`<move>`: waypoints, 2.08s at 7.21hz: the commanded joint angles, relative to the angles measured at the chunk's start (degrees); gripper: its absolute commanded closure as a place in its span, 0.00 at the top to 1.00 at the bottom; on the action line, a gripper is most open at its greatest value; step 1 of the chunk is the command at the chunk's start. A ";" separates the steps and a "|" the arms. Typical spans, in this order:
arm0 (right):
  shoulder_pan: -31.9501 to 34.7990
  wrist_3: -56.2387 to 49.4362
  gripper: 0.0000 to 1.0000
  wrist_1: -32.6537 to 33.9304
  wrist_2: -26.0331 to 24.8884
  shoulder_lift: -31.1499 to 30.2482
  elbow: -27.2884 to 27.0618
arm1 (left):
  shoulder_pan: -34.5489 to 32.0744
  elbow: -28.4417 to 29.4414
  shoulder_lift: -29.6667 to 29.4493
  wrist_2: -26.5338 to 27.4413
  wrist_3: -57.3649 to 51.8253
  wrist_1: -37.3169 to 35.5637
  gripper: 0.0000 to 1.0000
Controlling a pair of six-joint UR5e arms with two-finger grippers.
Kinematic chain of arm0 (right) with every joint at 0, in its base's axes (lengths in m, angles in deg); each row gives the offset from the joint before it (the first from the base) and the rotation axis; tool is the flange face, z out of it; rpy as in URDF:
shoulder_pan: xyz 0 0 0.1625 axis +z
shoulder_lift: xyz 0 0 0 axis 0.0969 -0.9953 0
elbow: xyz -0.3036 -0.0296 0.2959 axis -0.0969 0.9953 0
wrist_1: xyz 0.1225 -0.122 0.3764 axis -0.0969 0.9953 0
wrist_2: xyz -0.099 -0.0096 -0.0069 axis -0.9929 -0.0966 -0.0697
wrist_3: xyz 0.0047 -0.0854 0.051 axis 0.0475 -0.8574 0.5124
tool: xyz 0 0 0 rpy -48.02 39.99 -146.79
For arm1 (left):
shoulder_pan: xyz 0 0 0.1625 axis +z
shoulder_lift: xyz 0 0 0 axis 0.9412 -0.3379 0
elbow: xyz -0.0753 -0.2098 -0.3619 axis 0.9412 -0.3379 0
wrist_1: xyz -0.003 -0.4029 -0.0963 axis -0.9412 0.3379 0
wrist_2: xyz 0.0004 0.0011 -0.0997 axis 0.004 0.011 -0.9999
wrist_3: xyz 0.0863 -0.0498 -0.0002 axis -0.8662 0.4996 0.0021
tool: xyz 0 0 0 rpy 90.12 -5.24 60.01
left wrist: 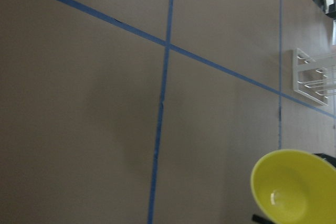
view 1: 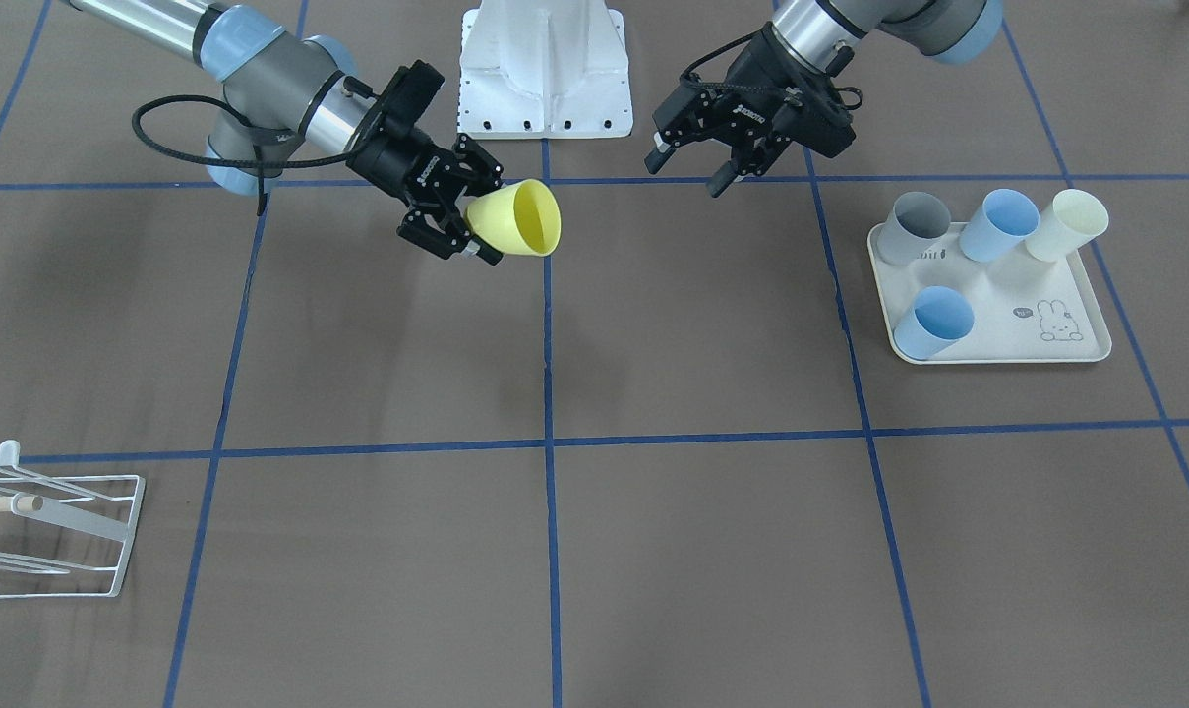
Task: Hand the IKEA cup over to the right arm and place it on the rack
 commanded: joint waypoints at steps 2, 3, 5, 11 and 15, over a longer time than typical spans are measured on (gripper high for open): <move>12.13 -10.29 0.25 24.69 4.92 -0.39 -7.10 | -9.11 -8.41 10.21 -0.45 -24.36 -14.29 1.00; 15.04 -19.22 0.25 36.02 4.84 -0.47 -10.97 | -13.85 -8.69 14.26 -1.84 -31.84 -14.12 1.00; 22.85 -37.41 0.26 51.46 4.05 -0.30 -14.51 | -24.47 -8.08 20.51 -8.06 -48.27 -13.68 1.00; 32.80 -90.60 0.28 54.51 -13.69 -1.97 -6.11 | -35.69 -6.76 25.29 -15.30 -63.56 -13.59 1.00; 32.91 -93.06 0.32 42.40 -17.48 -1.88 7.00 | -35.61 -6.67 25.11 -15.30 -60.39 -13.50 1.00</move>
